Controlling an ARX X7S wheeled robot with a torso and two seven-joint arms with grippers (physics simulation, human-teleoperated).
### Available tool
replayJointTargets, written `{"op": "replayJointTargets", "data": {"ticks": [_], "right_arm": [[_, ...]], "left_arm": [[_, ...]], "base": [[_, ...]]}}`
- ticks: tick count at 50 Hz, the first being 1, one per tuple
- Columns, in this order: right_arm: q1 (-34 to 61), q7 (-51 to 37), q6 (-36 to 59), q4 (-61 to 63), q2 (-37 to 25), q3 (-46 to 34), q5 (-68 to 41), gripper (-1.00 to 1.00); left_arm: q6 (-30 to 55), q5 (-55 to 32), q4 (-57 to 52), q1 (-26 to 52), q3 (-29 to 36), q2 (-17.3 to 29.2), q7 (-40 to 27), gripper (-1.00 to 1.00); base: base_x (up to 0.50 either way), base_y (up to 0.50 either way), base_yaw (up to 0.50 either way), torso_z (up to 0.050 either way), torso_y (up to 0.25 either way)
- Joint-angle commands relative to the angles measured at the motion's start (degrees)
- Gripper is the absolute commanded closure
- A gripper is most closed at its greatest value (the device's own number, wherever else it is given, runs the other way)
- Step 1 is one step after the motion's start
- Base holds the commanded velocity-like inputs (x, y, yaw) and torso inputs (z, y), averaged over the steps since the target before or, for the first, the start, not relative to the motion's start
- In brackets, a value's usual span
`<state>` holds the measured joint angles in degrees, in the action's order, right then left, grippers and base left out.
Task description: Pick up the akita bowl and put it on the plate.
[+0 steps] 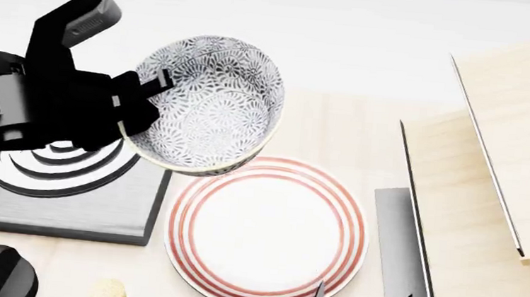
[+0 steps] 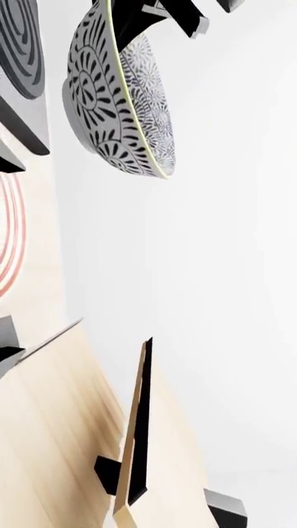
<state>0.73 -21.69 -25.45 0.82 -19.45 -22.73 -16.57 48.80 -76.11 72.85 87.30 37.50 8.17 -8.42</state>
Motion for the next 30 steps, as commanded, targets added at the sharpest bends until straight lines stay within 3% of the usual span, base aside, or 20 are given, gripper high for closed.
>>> {"op": "replayJointTargets", "data": {"ticks": [1,10,17,21,30], "right_arm": [[0.1,0.2,-0.3,-0.6,0.1,-0.3,0.0,-1.00],[0.0,0.0,-0.4,-0.7,0.0,-0.3,0.0,-1.00],[0.0,0.0,-0.5,-0.9,0.1,-0.4,0.2,-1.00],[0.1,0.0,-0.6,-1.2,0.2,-0.6,0.2,-1.00],[0.2,0.0,-0.4,-1.0,0.1,-0.8,0.2,-1.00]], "left_arm": [[1.4,7.2,2.1,-0.1,-7.4,-2.0,4.2,1.00],[3.5,26.2,2.1,-0.7,-20.3,-5.3,9.7,1.00],[5.8,44.6,2.1,-1.4,-35.8,-7.6,14.9,1.00],[7.0,52.4,2.1,-1.5,-44.2,-8.1,16.4,1.00],[5.8,47.9,2.1,-1.0,-38.0,-8.2,17.7,1.00]], "base": [[0.00,0.00,0.00,0.000,0.000],[0.00,0.00,0.00,0.000,-0.049],[0.00,0.00,0.00,0.002,-0.243],[0.00,0.00,0.00,0.000,0.000],[0.00,0.00,0.00,0.000,0.000]]}}
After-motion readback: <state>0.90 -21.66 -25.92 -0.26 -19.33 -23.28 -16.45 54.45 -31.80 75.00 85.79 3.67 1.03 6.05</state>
